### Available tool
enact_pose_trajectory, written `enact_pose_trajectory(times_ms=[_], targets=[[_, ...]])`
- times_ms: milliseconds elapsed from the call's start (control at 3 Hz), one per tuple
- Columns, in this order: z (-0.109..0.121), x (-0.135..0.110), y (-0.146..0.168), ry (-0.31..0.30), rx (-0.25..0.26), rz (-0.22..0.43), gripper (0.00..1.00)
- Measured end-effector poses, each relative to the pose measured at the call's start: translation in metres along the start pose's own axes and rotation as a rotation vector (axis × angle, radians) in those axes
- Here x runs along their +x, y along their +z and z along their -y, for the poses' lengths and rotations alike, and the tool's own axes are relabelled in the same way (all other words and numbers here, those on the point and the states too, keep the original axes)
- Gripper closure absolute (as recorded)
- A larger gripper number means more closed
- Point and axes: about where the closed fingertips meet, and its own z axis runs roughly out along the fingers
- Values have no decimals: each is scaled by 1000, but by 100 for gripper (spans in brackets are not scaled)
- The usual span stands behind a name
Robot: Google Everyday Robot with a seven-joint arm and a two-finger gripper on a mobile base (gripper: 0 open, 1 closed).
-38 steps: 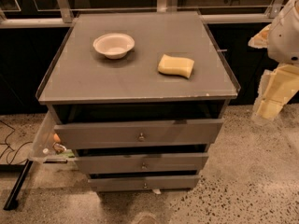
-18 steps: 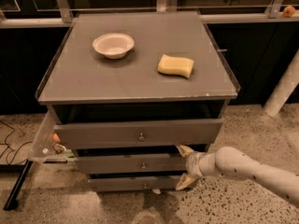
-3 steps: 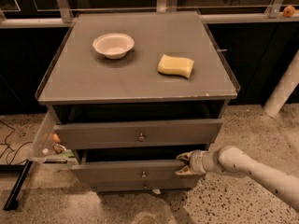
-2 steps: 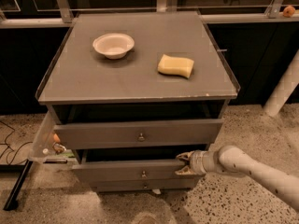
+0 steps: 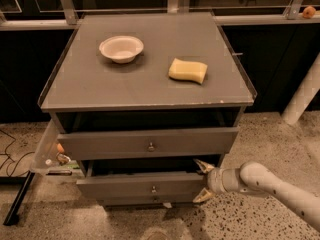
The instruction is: Open middle drawer
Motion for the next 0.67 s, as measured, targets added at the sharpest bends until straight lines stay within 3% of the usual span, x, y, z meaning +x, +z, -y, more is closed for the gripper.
enact_pose_trajectory(times_ms=[333,667], targets=[[-34,10,-17,9,-27,7,26],[-31,4,-22,9,-27,7,49]])
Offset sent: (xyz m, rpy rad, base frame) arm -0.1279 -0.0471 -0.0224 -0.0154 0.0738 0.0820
